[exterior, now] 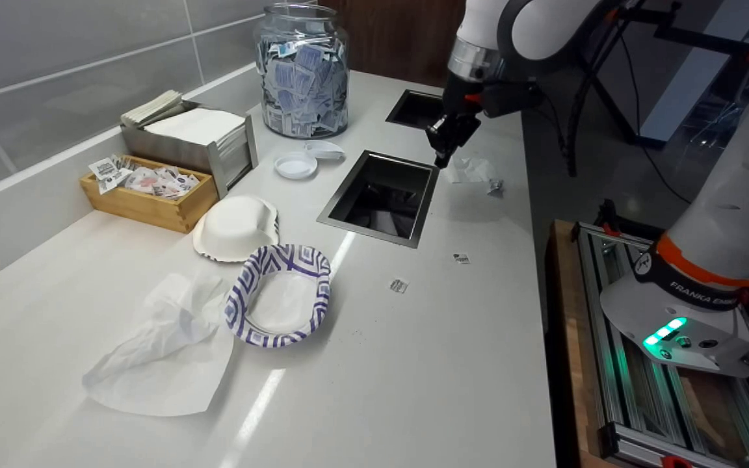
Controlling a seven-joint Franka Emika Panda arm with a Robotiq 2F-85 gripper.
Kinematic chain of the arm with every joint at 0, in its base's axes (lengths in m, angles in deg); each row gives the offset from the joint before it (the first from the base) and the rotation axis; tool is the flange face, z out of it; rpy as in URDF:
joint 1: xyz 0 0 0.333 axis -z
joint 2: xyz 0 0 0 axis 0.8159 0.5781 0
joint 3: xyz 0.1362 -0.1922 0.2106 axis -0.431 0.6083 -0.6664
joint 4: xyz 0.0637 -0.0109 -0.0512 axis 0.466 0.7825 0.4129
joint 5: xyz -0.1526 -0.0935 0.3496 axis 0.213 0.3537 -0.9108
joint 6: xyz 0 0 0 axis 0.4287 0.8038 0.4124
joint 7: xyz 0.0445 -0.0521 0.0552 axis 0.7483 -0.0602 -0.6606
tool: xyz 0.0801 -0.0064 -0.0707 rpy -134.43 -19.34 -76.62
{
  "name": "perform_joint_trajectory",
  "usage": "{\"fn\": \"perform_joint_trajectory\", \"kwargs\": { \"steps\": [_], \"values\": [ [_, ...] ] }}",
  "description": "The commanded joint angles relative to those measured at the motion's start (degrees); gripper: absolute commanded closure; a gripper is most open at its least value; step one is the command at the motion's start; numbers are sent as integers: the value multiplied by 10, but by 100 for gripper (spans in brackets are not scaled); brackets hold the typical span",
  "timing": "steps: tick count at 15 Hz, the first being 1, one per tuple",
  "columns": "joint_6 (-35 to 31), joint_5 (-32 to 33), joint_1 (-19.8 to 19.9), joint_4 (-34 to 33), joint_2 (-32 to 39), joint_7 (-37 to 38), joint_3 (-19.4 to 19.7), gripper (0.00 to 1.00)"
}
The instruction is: Put one small paper in the trash chute on the left
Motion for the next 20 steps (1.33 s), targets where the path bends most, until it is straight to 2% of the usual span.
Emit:
{"fn": "perform_joint_trajectory", "kwargs": {
  "steps": [1,2,3,5,6,10,12,14,18,20],
  "values": [
    [3,5,-7,-25,-13,1,-12,87],
    [2,1,-11,-32,-13,-1,-17,86],
    [1,0,-15,-37,-11,-1,-20,79],
    [0,0,-22,-48,-5,-1,-27,80],
    [-1,-1,-25,-51,-4,-1,-30,75],
    [-3,-3,-37,-60,2,-2,-38,71],
    [-3,-2,-38,-60,3,-1,-39,46],
    [-1,-2,-37,-57,-3,-3,-38,34],
    [3,2,-34,-46,-22,-1,-37,4],
    [13,1,-33,-41,-38,3,-38,0]
  ]
}}
